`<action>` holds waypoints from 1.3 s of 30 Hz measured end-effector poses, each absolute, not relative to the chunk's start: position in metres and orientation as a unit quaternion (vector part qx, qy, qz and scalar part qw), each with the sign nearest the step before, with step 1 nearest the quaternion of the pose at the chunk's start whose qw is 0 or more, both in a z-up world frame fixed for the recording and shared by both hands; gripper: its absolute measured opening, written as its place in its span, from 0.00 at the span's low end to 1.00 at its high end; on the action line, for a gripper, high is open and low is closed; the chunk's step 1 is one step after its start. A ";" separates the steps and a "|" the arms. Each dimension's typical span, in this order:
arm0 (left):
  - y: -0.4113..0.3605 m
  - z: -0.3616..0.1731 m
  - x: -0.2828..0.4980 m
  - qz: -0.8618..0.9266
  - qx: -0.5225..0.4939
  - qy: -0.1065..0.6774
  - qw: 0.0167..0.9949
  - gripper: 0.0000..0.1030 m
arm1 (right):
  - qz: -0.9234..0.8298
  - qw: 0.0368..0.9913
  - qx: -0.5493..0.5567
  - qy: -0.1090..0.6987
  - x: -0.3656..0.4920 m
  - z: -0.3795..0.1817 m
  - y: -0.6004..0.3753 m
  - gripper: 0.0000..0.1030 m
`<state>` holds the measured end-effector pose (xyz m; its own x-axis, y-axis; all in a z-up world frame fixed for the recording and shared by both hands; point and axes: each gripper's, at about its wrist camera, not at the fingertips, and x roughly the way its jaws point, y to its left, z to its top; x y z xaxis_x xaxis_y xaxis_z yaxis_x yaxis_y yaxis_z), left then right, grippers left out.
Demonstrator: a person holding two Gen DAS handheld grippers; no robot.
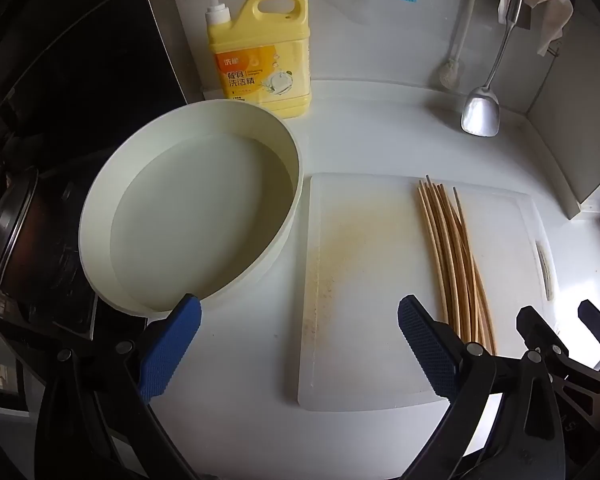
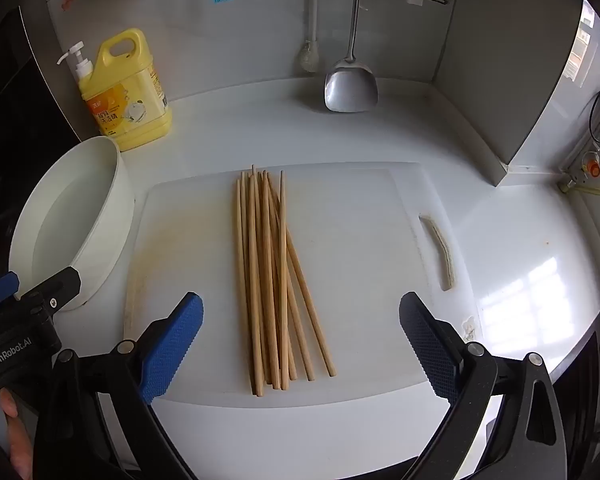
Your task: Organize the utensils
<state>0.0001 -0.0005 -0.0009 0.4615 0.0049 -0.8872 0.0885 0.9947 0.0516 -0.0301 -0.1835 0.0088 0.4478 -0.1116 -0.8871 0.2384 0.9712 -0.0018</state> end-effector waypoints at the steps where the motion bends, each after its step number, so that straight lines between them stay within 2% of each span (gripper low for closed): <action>1: -0.001 -0.001 0.000 -0.025 0.047 0.520 0.852 0.94 | -0.103 0.849 0.062 0.515 -0.029 0.008 -0.184 0.91; 39: 0.011 0.011 -0.004 -0.020 0.043 0.512 0.858 0.94 | -0.105 0.850 0.063 0.513 -0.035 0.016 -0.180 0.91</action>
